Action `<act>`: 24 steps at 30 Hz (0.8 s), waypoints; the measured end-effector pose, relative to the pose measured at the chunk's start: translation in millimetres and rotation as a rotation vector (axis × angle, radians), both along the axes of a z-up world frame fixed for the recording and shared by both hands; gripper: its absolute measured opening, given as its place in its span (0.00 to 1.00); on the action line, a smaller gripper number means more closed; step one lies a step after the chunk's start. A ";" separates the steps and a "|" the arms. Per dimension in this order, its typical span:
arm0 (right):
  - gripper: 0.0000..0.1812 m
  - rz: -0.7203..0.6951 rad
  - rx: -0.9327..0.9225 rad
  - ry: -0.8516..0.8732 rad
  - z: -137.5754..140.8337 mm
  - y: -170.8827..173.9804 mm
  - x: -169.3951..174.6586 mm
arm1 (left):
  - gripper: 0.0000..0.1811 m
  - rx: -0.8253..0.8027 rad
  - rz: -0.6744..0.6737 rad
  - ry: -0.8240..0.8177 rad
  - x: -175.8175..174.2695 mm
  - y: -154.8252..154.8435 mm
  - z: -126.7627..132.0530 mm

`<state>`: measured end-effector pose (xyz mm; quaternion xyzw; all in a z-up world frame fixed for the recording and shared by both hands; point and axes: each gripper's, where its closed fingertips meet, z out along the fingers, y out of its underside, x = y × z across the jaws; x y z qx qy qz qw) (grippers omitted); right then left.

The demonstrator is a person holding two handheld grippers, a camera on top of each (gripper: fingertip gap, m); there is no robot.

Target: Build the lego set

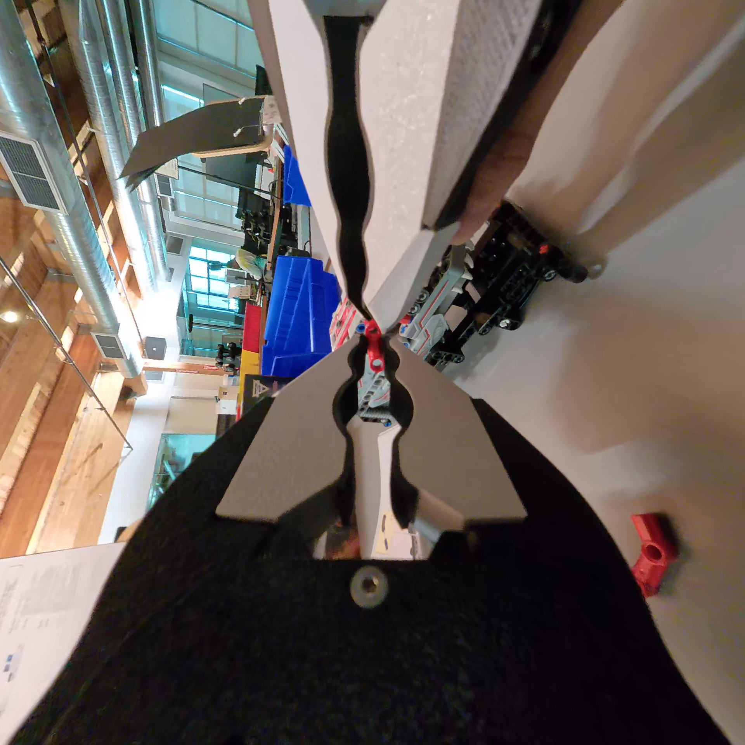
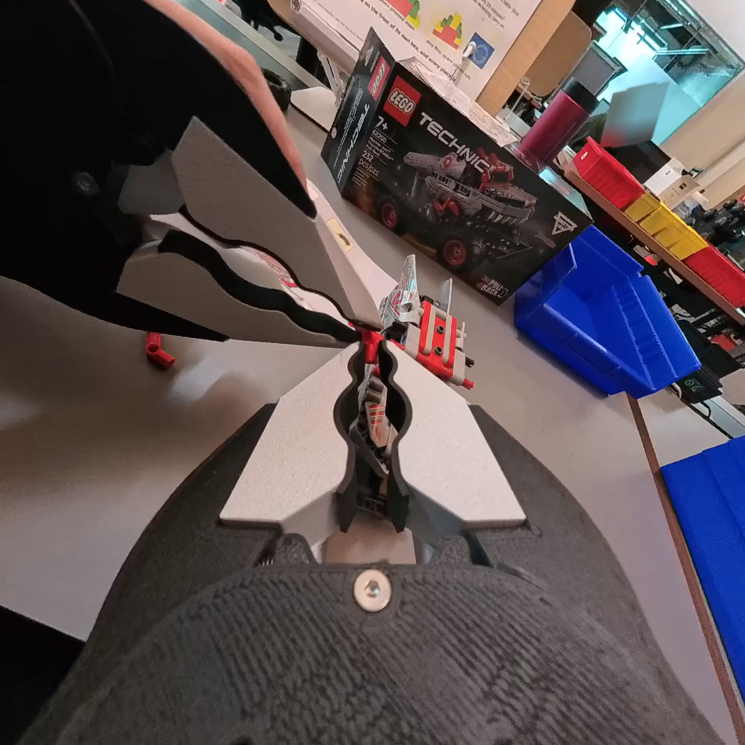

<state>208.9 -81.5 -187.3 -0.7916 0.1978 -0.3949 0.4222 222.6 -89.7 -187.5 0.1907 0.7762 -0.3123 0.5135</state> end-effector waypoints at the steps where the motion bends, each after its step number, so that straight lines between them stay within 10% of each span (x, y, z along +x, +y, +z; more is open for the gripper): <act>1: 0.02 -0.003 -0.008 -0.006 0.0 -0.1 0.4 | 0.02 -0.012 0.003 0.011 0.1 0.2 0.9; 20: 0.02 0.047 0.091 0.098 -2.4 -1.8 -1.3 | 0.02 0.024 -0.046 0.012 -0.5 3.2 -4.4; 24: 0.29 0.036 0.425 0.243 18.4 -25.2 11.0 | 0.02 0.075 -0.179 -0.216 0.8 5.0 2.3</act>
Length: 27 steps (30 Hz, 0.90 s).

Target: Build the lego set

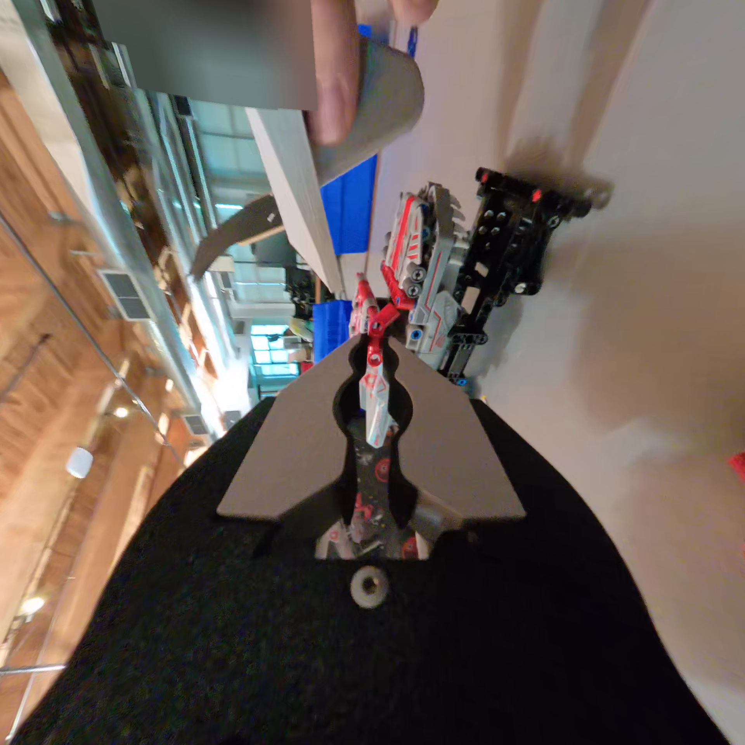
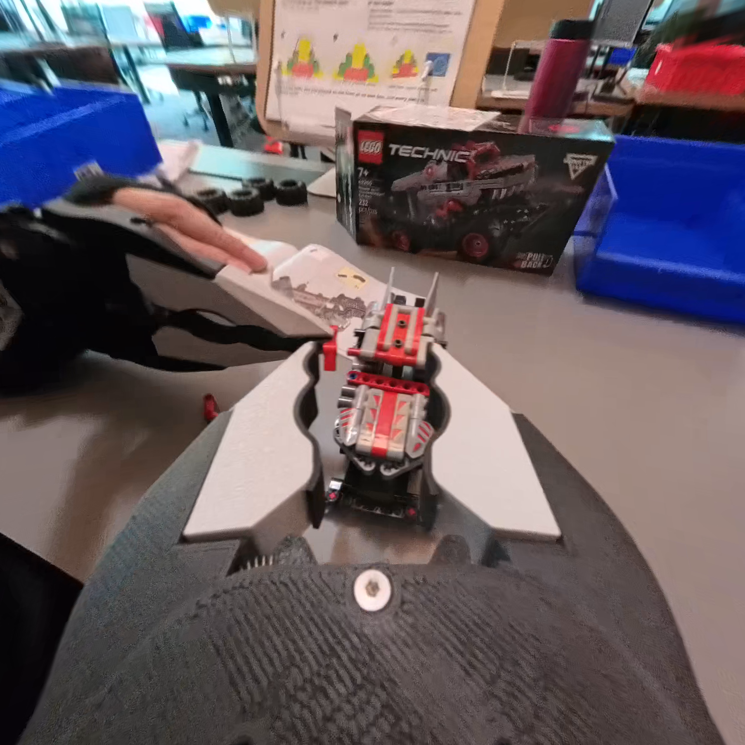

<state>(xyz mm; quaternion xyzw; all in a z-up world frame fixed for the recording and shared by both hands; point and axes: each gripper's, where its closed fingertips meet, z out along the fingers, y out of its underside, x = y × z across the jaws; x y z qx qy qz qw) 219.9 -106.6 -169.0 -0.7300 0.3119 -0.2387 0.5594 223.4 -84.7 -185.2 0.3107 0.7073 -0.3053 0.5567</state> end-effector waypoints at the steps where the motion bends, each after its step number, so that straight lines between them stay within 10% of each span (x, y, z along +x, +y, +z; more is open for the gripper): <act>1: 0.34 0.008 0.032 0.026 0.0 -3.6 3.5 | 0.02 -0.016 -0.022 -0.019 0.0 -0.7 1.8; 27: 0.39 0.147 -0.071 0.154 -27.4 8.4 30.5 | 0.02 0.011 -0.157 -0.145 -8.5 -7.1 3.9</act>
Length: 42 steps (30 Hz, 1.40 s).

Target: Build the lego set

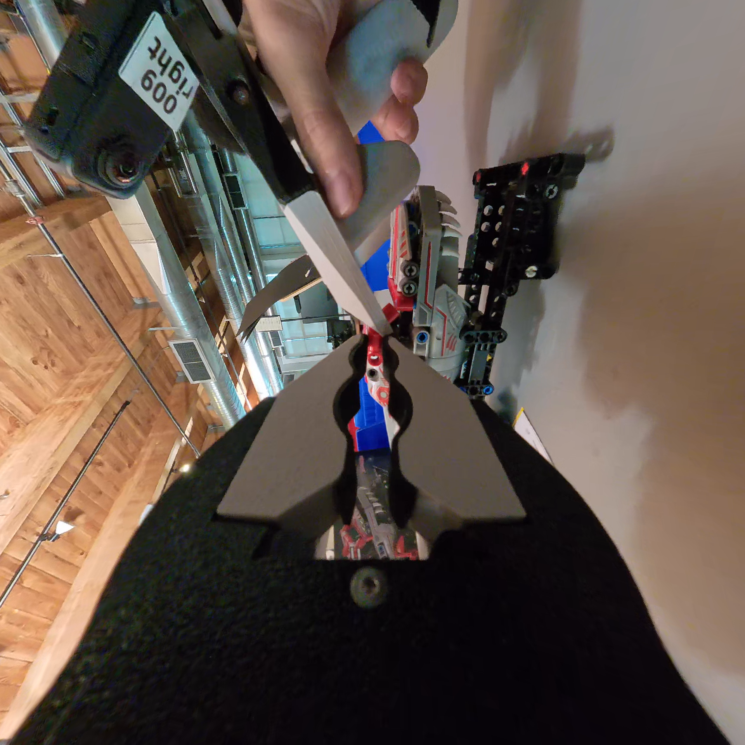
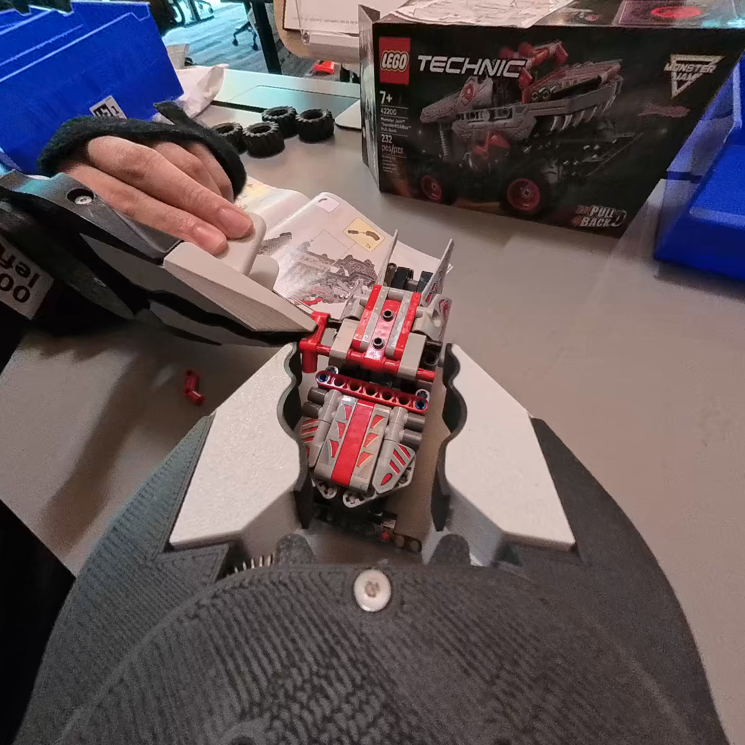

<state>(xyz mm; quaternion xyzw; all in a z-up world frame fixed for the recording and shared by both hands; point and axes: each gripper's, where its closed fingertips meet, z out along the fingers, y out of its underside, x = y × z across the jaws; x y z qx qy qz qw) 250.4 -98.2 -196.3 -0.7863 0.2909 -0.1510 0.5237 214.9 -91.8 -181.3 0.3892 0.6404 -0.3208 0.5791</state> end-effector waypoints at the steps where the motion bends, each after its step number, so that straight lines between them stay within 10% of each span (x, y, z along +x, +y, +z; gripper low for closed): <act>1: 0.38 0.003 -0.001 -0.004 0.2 0.7 0.0 | 0.02 -0.002 0.000 0.008 0.0 -0.3 -0.5; 27: 0.39 -0.018 -0.114 -0.094 -6.2 2.3 0.4 | 0.02 -0.030 -0.010 0.086 -5.7 -3.1 -1.9; 33: 0.39 -0.053 -0.160 -0.105 -7.7 2.8 -0.1 | 0.02 0.037 0.027 -0.114 -5.7 -2.5 -2.8; 42: 0.38 -0.068 -0.207 -0.120 -8.3 2.5 0.6 | 0.02 -0.015 0.009 0.107 -3.1 -4.2 -4.2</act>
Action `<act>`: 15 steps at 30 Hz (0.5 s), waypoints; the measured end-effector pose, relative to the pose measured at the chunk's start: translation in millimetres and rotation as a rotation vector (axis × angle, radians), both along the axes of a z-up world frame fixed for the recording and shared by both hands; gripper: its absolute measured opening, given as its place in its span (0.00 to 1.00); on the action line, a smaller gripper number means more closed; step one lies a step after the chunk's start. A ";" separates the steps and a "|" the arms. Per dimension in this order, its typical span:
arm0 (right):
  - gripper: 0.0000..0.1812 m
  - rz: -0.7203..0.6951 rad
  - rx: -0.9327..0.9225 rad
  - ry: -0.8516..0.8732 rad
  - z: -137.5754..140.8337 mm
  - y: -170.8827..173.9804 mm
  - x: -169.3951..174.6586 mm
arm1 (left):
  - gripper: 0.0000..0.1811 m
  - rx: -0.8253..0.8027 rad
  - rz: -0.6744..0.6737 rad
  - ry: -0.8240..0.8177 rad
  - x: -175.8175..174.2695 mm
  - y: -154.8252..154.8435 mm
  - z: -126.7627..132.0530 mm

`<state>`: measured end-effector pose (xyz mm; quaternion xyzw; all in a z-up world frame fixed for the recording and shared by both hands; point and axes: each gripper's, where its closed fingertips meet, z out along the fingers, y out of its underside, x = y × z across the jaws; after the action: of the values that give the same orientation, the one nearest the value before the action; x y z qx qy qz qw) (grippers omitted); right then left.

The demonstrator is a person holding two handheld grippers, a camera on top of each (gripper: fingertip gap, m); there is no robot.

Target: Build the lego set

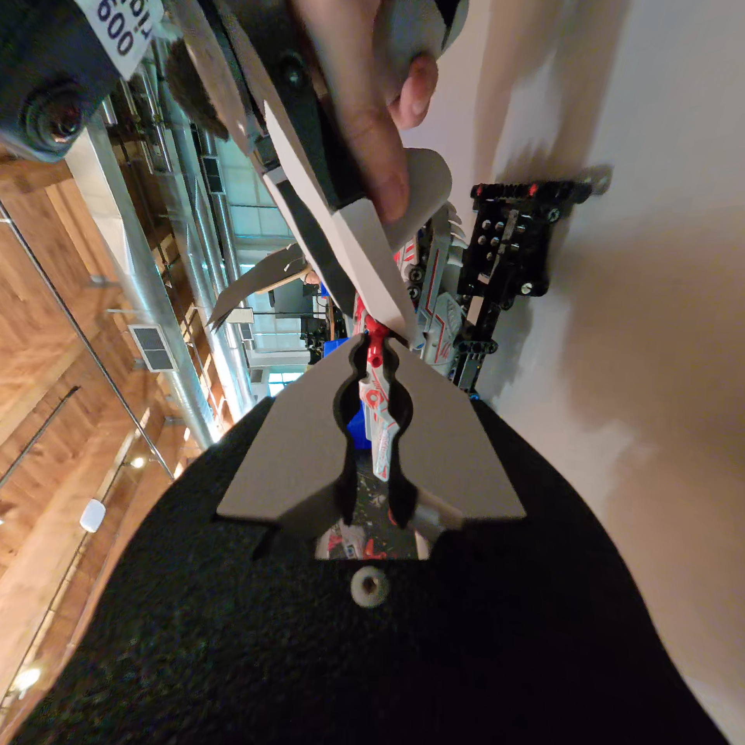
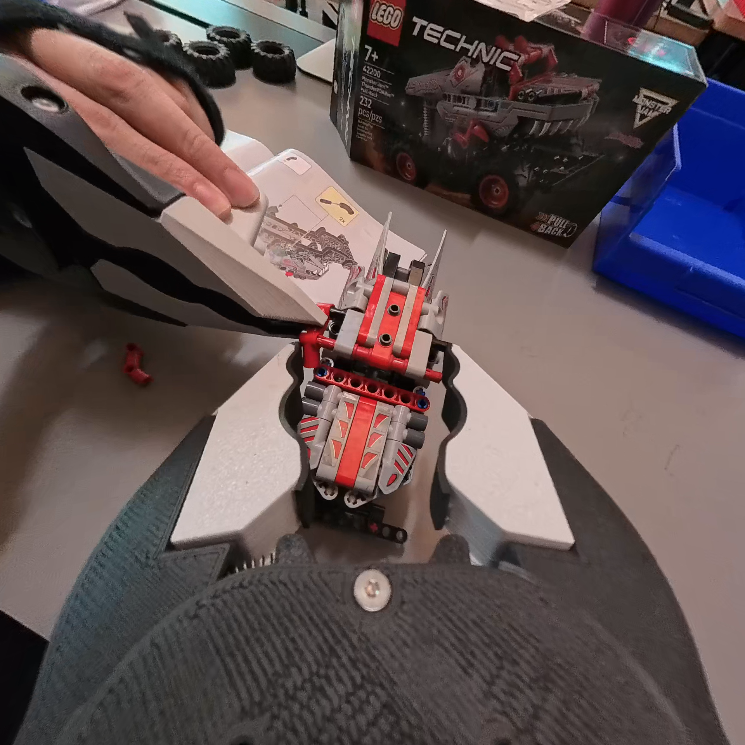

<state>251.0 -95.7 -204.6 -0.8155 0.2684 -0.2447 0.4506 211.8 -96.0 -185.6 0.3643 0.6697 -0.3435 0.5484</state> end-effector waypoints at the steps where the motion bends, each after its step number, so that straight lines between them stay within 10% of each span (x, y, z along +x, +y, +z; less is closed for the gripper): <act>1: 0.39 0.010 -0.025 -0.011 -1.2 0.0 -0.9 | 0.02 0.012 -0.001 -0.025 -0.2 0.1 0.0; 7: 0.39 0.017 -0.072 -0.045 -1.8 -0.6 -0.9 | 0.02 0.096 0.035 -0.178 1.3 -0.6 -0.2; 15: 0.40 0.048 -0.169 -0.102 -4.9 0.1 -1.7 | 0.02 0.127 0.032 0.094 0.6 3.4 -2.9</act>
<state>249.3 -95.6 -209.5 -0.8433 0.2038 -0.2970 0.3989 212.4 -92.6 -188.5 0.3708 0.7210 -0.3084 0.4976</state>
